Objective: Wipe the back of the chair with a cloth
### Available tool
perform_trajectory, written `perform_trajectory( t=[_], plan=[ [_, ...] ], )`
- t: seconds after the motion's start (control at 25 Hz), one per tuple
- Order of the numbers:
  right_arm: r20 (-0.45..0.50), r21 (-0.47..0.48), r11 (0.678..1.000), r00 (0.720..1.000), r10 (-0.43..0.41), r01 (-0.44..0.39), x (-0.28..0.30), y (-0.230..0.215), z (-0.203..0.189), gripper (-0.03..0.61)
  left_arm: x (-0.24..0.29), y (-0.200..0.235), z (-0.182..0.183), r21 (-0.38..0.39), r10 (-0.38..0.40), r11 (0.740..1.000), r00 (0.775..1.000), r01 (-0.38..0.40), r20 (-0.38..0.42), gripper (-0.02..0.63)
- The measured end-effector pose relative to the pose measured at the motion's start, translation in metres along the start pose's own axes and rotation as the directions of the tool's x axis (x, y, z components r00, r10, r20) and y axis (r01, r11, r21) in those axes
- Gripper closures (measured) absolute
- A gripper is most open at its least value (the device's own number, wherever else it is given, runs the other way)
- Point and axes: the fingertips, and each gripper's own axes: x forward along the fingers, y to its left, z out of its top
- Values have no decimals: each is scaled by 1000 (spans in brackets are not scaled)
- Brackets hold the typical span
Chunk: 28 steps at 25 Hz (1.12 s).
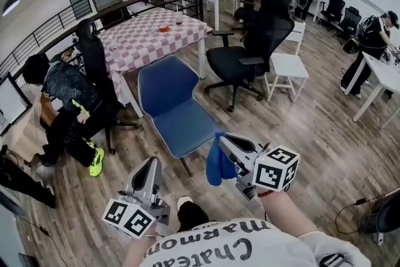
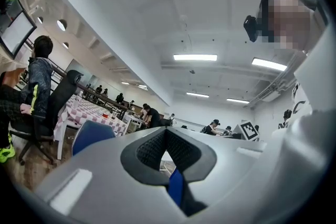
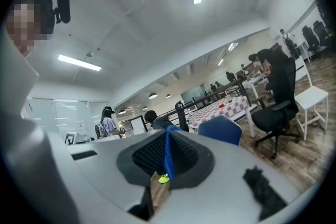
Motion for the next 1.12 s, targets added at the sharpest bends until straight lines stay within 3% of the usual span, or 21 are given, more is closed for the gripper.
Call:
perform_trajectory(
  t=[0.24, 0.6, 1.12],
  plan=[
    [-23, 0, 1000, 1000, -6, 6, 26, -14, -3, 552, 15, 20, -9, -50, -12, 999, 999, 11, -35, 609],
    [-21, 6, 1000, 1000, -2, 2, 90, -40, 12, 552, 47, 79, 4, -61, -3, 998, 1000, 2, -30, 609],
    [-6, -24, 1000, 1000, -19, 19, 209, -79, 60, 552, 130, 181, 59, -42, -41, 998, 999, 40, -16, 609]
  ],
)
